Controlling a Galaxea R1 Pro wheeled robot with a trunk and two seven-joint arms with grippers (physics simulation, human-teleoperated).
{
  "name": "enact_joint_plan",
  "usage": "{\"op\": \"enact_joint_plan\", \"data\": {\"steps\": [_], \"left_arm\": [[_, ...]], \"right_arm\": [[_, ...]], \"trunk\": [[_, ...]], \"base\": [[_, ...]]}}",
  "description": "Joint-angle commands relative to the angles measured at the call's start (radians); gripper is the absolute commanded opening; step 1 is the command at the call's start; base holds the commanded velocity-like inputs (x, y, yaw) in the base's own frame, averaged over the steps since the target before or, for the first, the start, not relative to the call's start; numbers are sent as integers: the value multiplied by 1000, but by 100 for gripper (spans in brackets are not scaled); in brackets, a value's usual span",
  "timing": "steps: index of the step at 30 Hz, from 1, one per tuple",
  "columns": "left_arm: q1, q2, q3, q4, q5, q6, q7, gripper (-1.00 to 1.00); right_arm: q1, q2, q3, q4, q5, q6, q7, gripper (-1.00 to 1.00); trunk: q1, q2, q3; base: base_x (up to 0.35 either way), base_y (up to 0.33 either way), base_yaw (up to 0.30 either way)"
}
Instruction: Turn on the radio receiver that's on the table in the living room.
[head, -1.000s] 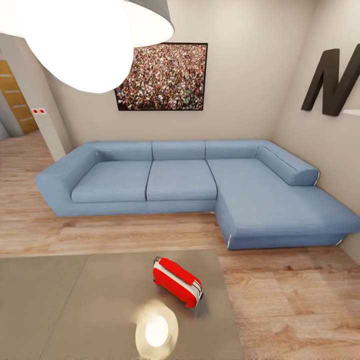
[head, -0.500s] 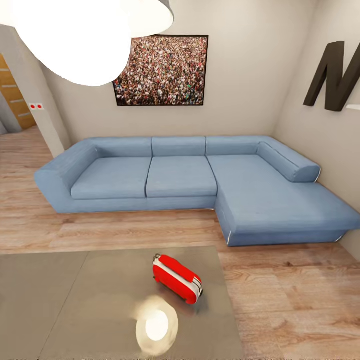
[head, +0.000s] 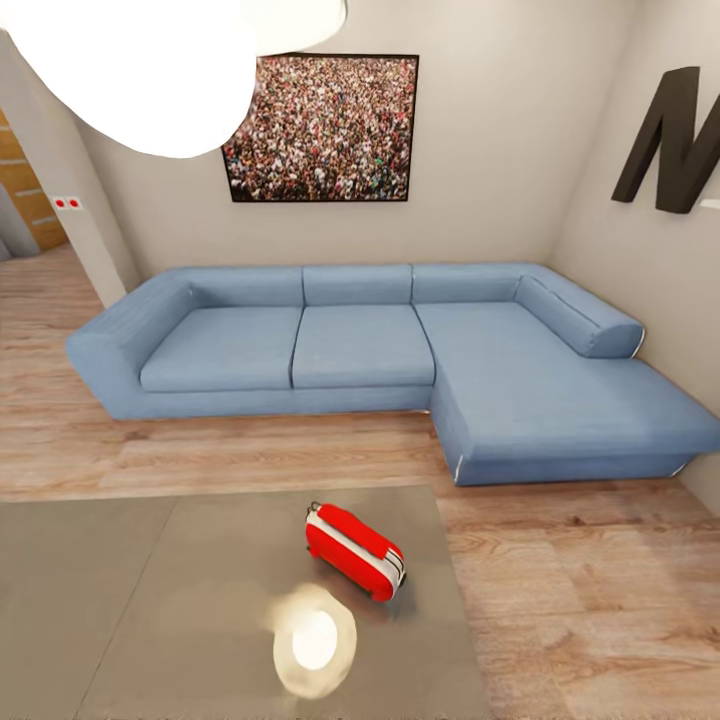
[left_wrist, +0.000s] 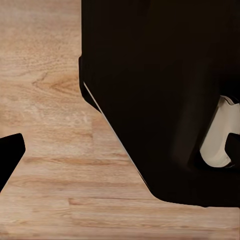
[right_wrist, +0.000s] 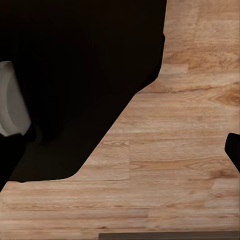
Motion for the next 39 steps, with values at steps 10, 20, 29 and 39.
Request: {"op": "enact_joint_plan", "data": {"steps": [10, 20, 29, 39], "left_arm": [[0, 0, 0, 0, 0, 0, 0, 100], [0, 0, 0, 0, 0, 0, 0, 100], [0, 0, 0, 0, 0, 0, 0, 100], [0, 0, 0, 0, 0, 0, 0, 100]], "right_arm": [[0, 0, 0, 0, 0, 0, 0, 100], [0, 0, 0, 0, 0, 0, 0, 100], [0, 0, 0, 0, 0, 0, 0, 100], [0, 0, 0, 0, 0, 0, 0, 100]], "trunk": [[0, 0, -16], [0, 0, -32], [0, 0, -47], [0, 0, -63]], "base": [[0, 0, 0], [0, 0, 0], [0, 0, 0], [0, 0, 0]]}}
